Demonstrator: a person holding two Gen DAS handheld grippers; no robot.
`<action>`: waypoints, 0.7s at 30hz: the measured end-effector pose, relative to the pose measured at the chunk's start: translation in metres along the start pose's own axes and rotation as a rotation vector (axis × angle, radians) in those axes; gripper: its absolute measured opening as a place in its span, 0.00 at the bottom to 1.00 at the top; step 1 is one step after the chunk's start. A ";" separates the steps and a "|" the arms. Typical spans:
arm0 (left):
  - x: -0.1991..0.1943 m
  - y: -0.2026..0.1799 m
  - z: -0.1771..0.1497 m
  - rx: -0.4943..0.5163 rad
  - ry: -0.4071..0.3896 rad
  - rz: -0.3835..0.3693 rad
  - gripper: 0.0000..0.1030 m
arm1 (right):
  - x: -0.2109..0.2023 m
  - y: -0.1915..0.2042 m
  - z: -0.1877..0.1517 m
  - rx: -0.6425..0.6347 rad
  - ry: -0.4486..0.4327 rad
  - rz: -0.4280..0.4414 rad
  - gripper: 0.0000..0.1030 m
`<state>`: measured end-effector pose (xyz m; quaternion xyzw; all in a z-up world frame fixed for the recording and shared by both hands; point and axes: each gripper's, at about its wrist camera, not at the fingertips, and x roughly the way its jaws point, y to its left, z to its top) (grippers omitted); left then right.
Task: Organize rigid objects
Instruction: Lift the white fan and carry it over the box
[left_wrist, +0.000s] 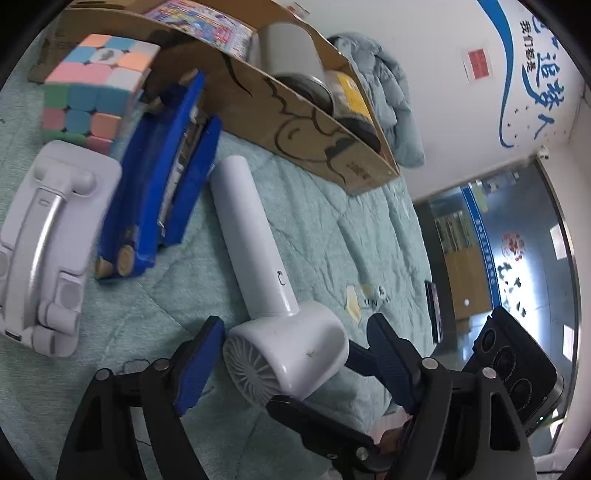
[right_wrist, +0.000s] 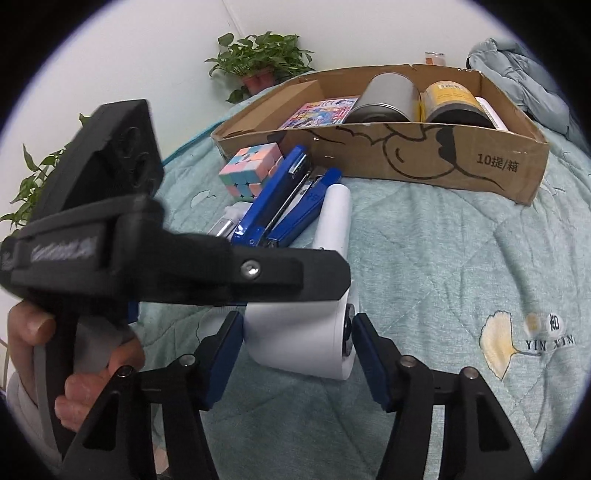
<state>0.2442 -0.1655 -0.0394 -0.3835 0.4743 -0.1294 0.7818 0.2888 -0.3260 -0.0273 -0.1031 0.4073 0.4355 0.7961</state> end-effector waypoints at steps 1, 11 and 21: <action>0.003 -0.003 -0.002 0.015 0.015 -0.011 0.73 | -0.003 -0.002 -0.004 -0.006 -0.007 -0.001 0.57; 0.032 -0.008 -0.002 -0.013 0.048 0.004 0.61 | -0.024 -0.013 -0.025 0.100 -0.024 -0.002 0.57; 0.034 -0.009 -0.001 -0.007 0.021 0.036 0.32 | -0.018 -0.009 -0.022 0.067 -0.023 -0.021 0.57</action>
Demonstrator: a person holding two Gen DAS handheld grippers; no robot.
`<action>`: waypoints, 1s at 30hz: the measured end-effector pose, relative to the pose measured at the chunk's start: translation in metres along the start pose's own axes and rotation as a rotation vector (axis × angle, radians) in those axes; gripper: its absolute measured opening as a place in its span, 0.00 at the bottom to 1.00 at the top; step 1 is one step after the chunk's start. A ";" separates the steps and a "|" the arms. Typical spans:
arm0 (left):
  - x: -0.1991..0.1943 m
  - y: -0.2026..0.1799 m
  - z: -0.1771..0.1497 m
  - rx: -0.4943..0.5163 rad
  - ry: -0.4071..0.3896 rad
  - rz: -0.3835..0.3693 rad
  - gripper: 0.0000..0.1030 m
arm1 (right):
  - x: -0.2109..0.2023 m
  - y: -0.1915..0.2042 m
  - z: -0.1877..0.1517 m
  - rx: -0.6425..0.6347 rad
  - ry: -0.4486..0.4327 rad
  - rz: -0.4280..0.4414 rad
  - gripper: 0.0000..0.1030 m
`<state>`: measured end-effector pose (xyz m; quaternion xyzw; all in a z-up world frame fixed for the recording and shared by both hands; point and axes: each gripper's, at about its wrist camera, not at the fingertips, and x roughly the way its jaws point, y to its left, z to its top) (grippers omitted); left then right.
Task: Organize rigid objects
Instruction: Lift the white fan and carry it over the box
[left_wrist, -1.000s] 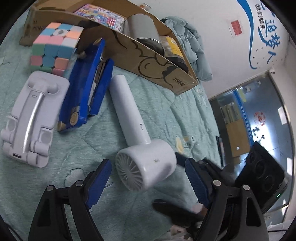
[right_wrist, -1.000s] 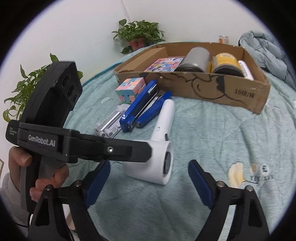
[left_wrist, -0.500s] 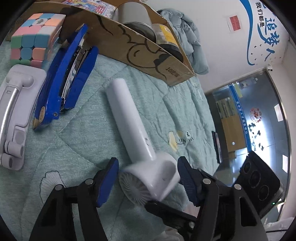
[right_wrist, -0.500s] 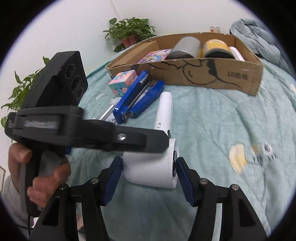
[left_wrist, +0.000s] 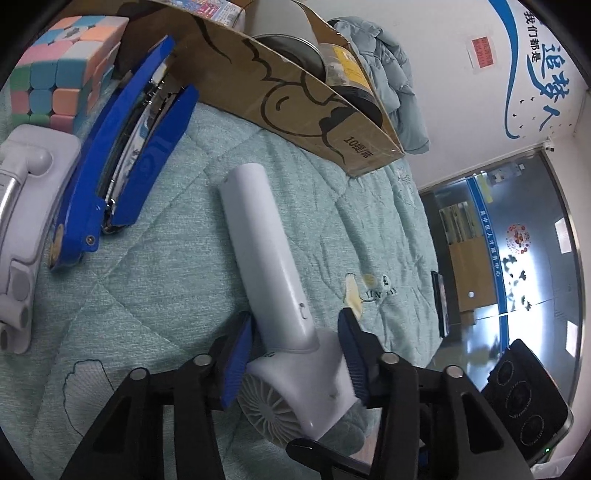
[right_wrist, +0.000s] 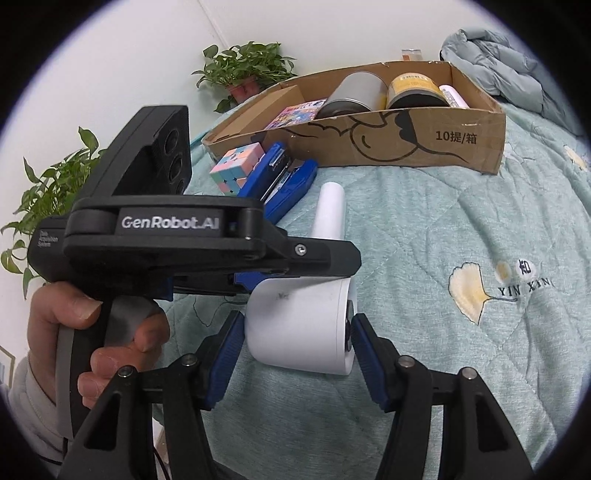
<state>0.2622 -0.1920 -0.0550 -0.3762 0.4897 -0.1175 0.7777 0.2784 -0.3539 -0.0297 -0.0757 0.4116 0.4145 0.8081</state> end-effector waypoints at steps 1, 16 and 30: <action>0.000 0.000 0.001 0.006 -0.005 0.013 0.32 | 0.000 0.000 0.000 -0.003 -0.002 -0.004 0.57; -0.053 -0.011 0.015 0.082 -0.120 -0.007 0.30 | -0.012 0.016 0.019 -0.062 -0.115 -0.006 0.57; -0.117 -0.008 0.062 0.141 -0.232 0.031 0.30 | 0.001 0.043 0.075 -0.132 -0.189 0.019 0.57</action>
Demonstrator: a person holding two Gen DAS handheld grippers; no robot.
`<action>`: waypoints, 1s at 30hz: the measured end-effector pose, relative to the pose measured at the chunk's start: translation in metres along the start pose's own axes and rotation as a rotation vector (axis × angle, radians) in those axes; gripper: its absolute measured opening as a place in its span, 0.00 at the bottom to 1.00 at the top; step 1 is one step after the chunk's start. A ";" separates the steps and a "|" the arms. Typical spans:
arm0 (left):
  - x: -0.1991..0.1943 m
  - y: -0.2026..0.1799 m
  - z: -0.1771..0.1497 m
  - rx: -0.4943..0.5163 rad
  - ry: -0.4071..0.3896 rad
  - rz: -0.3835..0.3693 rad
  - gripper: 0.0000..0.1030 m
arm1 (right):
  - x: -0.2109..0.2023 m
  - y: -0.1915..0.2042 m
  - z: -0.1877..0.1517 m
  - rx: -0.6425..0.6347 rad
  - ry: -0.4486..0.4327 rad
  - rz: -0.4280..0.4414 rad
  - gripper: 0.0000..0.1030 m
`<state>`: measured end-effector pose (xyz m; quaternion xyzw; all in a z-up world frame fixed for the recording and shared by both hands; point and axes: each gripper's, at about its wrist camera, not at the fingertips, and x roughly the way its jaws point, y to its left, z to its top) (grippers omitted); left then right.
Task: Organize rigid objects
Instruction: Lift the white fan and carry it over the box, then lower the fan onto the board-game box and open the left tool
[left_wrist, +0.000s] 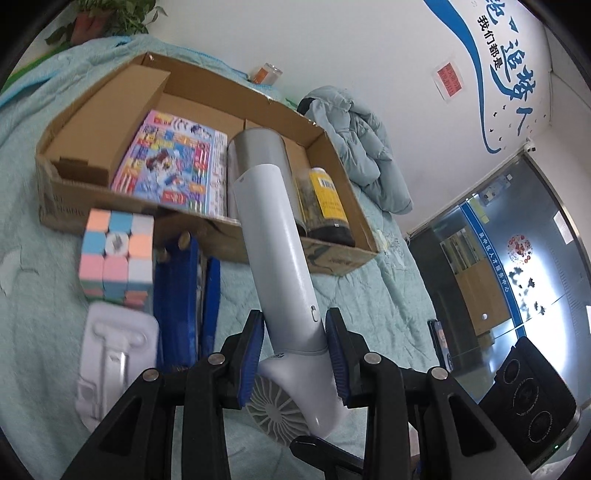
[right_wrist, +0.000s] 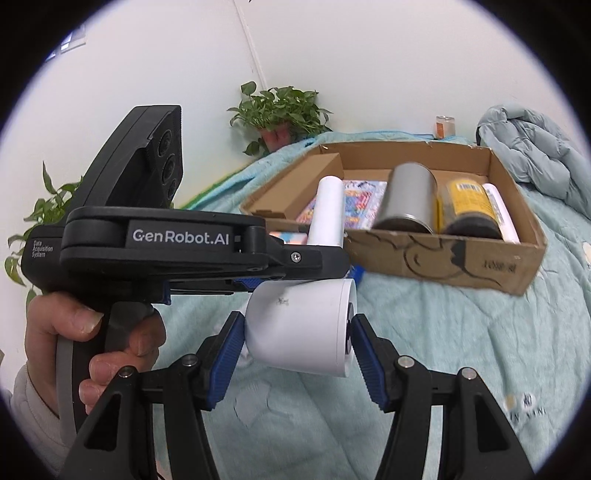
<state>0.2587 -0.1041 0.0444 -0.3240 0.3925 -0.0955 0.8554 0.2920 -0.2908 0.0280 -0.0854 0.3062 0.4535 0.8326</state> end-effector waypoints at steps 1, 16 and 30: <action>-0.001 0.002 0.008 0.004 -0.002 0.001 0.30 | 0.003 0.000 0.003 0.002 -0.003 0.001 0.57; -0.009 0.021 0.121 0.094 -0.045 0.107 0.30 | 0.066 0.000 0.086 0.024 -0.039 0.032 0.56; 0.060 0.109 0.178 0.055 0.160 0.147 0.30 | 0.160 -0.021 0.104 0.226 0.138 0.034 0.57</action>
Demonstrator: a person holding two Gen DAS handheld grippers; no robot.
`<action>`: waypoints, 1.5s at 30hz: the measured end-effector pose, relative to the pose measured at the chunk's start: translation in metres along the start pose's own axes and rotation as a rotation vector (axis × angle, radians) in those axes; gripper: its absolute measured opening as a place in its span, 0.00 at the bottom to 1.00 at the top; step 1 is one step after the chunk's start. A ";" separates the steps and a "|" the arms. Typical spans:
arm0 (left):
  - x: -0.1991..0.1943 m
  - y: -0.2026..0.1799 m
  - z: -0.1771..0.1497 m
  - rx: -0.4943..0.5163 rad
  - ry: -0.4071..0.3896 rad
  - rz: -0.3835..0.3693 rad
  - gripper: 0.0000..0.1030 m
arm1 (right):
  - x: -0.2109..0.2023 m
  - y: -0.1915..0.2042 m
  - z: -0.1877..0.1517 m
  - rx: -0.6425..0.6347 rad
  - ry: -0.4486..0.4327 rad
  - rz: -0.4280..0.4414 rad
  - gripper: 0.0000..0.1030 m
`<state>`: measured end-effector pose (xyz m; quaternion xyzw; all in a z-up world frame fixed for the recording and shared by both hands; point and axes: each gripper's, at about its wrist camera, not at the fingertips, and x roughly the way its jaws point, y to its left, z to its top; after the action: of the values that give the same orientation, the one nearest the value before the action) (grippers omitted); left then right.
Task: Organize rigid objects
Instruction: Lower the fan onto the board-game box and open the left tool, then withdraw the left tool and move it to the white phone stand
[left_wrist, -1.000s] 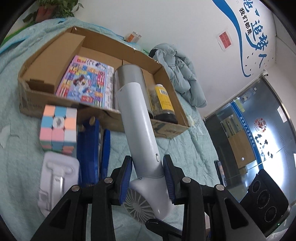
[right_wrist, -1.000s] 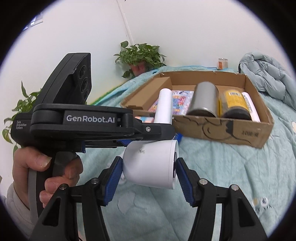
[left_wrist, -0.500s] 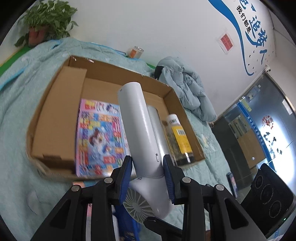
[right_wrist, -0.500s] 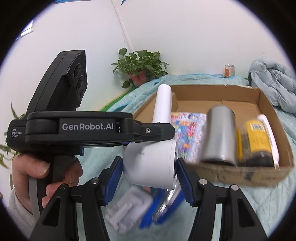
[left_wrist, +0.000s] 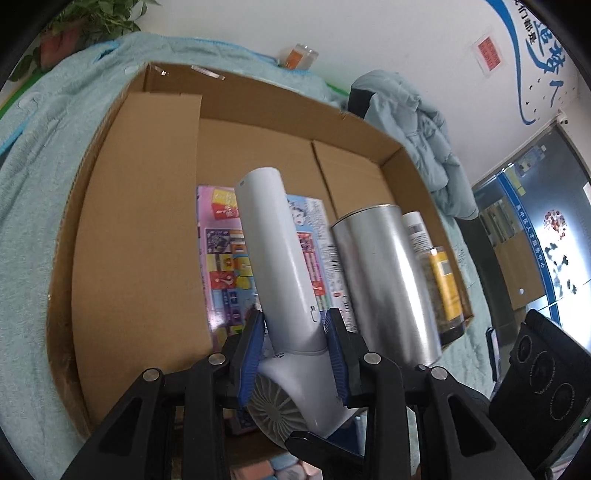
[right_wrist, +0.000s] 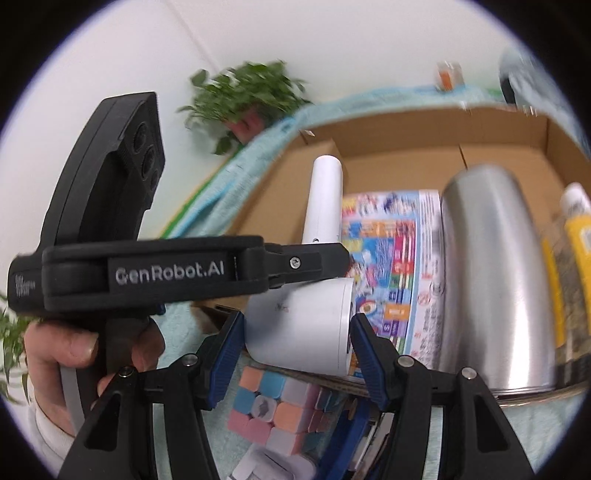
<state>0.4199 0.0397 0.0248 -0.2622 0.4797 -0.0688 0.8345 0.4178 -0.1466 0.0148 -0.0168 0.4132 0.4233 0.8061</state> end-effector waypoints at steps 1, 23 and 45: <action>0.000 0.003 -0.001 -0.006 -0.002 -0.005 0.30 | 0.004 0.000 -0.001 0.008 0.015 -0.010 0.57; -0.094 -0.055 -0.087 0.168 -0.378 0.224 1.00 | -0.074 0.008 -0.040 -0.083 -0.138 -0.090 0.97; -0.074 -0.124 -0.217 0.092 -0.415 0.359 0.99 | -0.123 -0.026 -0.112 -0.079 -0.125 -0.308 0.75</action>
<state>0.2162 -0.1202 0.0563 -0.1432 0.3334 0.1137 0.9249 0.3260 -0.2873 0.0163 -0.0851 0.3377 0.3110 0.8843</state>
